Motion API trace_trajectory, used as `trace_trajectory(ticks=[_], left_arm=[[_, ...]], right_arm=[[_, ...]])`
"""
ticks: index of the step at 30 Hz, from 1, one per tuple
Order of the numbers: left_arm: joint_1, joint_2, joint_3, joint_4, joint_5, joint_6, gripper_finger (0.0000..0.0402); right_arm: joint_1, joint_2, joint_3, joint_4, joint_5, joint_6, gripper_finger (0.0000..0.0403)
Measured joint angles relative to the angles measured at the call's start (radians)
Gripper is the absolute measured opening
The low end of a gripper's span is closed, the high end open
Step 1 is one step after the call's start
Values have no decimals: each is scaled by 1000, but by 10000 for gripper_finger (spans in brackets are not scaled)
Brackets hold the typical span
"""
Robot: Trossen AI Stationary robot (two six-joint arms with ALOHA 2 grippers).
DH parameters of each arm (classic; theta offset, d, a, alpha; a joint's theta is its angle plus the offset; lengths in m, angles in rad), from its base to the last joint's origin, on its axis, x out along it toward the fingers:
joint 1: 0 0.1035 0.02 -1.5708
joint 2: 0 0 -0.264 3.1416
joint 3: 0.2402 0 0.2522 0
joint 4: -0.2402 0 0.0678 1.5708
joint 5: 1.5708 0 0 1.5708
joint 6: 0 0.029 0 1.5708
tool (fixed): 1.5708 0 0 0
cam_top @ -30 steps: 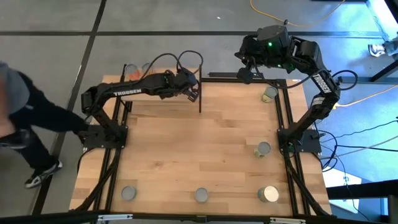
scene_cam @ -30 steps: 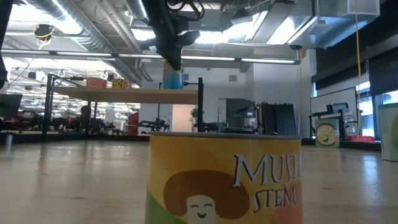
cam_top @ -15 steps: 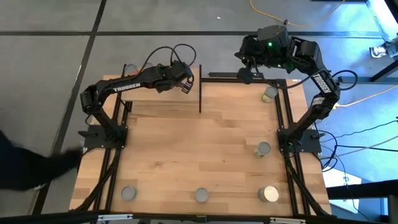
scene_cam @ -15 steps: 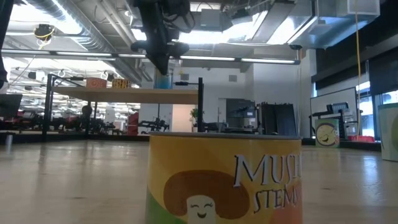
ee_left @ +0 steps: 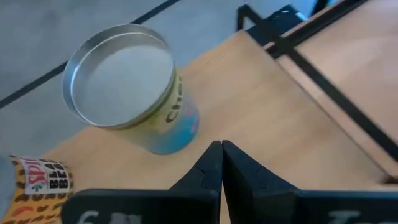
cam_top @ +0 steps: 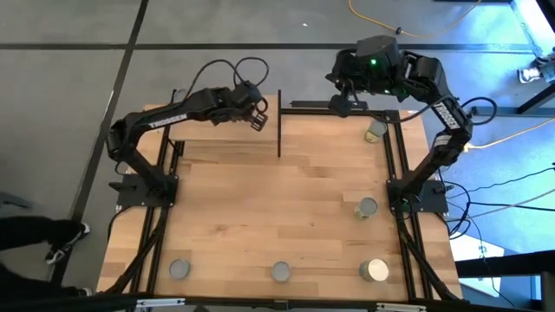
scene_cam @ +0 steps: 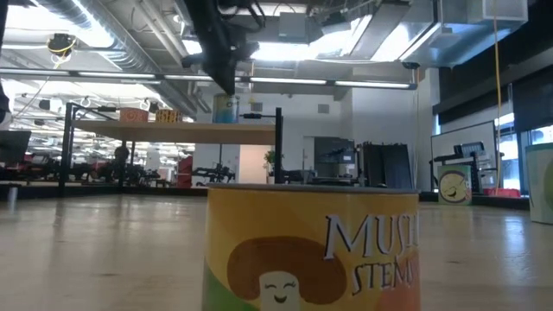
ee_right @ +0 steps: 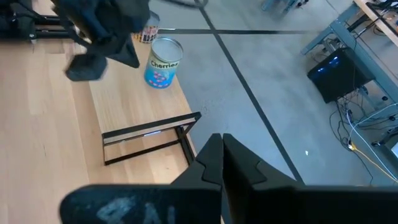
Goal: Pick and place cans onto a shelf
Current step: Put the top canned cherries on the shelf
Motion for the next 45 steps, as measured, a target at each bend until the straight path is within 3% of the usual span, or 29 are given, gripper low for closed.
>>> trace_trajectory(ticks=[9, 16, 20, 26, 34, 41, 45], left_arm=[[-79, -200, 0, -11, 23, -5, 0], [-148, -326, 0, -18, 22, -20, 0], [-167, -383, 0, -22, 22, -26, 0], [-176, -427, 0, -73, 14, -29, 0], [-176, -438, -1, -190, 15, -74, 0], [-176, -440, -1, -204, 15, -74, 0], [-176, -455, 0, -206, 14, -74, 0]], right_arm=[[-38, 110, -1, 44, -175, -5, 3], [-43, 215, -1, 106, -202, -57, 2], [-43, 276, -1, 148, -272, -59, 2], [-43, 366, -1, 245, -356, -62, 2], [-62, 435, -1, 300, -359, -56, 2], [-93, 476, -1, 306, -478, -21, 2], [-99, 509, -1, 354, -488, -28, 2]])
